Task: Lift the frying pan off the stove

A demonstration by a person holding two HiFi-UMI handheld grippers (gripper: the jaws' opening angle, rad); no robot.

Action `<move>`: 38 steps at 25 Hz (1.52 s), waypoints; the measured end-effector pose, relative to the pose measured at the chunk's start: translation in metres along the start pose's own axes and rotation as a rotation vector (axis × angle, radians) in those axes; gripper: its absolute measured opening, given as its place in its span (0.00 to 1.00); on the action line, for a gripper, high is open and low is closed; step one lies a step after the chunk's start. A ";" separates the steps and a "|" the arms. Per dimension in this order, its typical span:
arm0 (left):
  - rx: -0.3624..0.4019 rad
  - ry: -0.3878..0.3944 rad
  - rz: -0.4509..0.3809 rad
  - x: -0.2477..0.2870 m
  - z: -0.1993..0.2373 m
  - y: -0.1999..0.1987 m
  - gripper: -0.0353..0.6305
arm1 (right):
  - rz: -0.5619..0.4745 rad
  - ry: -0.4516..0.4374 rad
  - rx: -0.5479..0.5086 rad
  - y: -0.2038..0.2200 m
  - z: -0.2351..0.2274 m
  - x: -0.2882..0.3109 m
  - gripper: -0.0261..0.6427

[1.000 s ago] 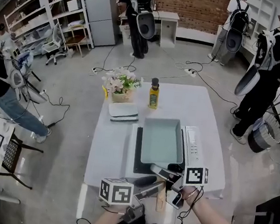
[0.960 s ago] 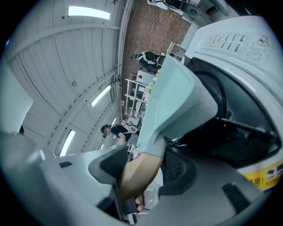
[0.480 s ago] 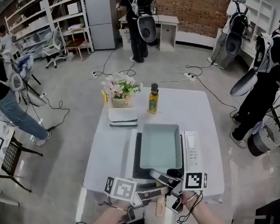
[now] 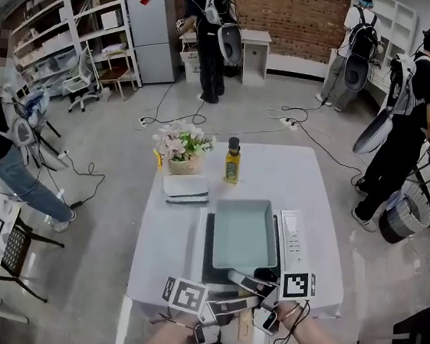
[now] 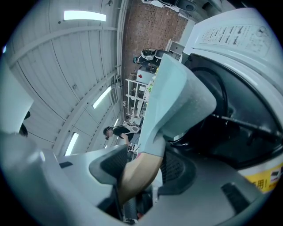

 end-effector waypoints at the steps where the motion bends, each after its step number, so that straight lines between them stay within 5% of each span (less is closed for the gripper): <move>1: -0.004 0.004 0.000 0.000 0.000 0.000 0.33 | 0.000 -0.002 0.000 0.000 0.000 0.000 0.36; 14: 0.043 -0.015 -0.002 -0.001 0.000 0.002 0.32 | -0.018 -0.011 -0.013 0.002 0.000 -0.001 0.35; 34: 0.270 0.060 0.022 -0.009 -0.048 -0.001 0.32 | -0.109 -0.141 -0.194 -0.010 0.068 -0.007 0.35; 38: 0.318 0.091 0.018 -0.014 -0.062 -0.004 0.32 | -0.128 -0.113 -0.227 -0.011 0.080 -0.011 0.35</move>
Point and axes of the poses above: the fingertips, and each gripper's own axes: x forward along the fingers, z to its left, y out of its underside, the point moved 5 cm from there along -x, backward along the fingers, and after that the axes turned 11 degrees about -z, right-handed, at the moved point
